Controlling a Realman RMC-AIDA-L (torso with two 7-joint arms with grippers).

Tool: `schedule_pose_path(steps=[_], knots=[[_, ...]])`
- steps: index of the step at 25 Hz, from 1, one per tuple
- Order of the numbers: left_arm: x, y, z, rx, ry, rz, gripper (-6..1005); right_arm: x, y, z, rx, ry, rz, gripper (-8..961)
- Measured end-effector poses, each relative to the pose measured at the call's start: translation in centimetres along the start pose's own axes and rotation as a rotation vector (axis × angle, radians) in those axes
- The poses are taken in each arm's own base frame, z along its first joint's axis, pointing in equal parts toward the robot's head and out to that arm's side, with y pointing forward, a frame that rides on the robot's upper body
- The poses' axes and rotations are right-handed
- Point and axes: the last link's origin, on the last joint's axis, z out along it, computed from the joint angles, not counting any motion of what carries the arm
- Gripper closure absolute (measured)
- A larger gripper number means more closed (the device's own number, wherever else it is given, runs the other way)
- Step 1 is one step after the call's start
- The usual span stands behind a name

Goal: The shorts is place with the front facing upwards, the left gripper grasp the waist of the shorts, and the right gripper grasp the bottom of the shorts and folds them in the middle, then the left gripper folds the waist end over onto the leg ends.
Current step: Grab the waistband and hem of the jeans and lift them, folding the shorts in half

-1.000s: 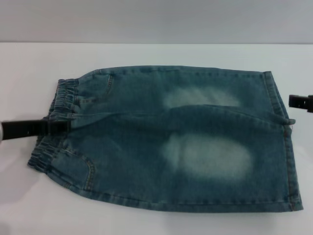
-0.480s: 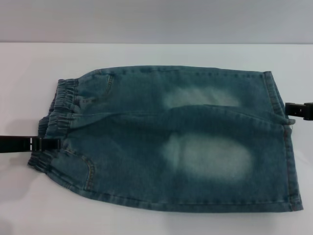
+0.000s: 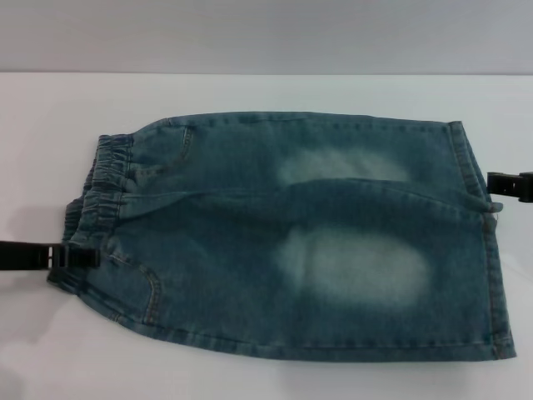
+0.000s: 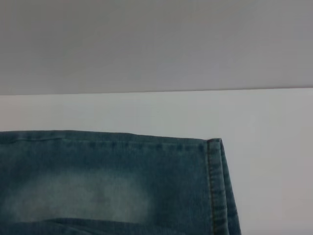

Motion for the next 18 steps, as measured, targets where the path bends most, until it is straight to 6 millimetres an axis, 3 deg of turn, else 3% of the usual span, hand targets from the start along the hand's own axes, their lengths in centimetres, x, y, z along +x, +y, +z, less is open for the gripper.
schedule_pose_path(steps=[18], knots=[[-0.1, 1.3, 0.5, 0.012, -0.039, 0.042, 254, -0.4, -0.2, -0.1, 0.018, -0.014, -0.022, 119]])
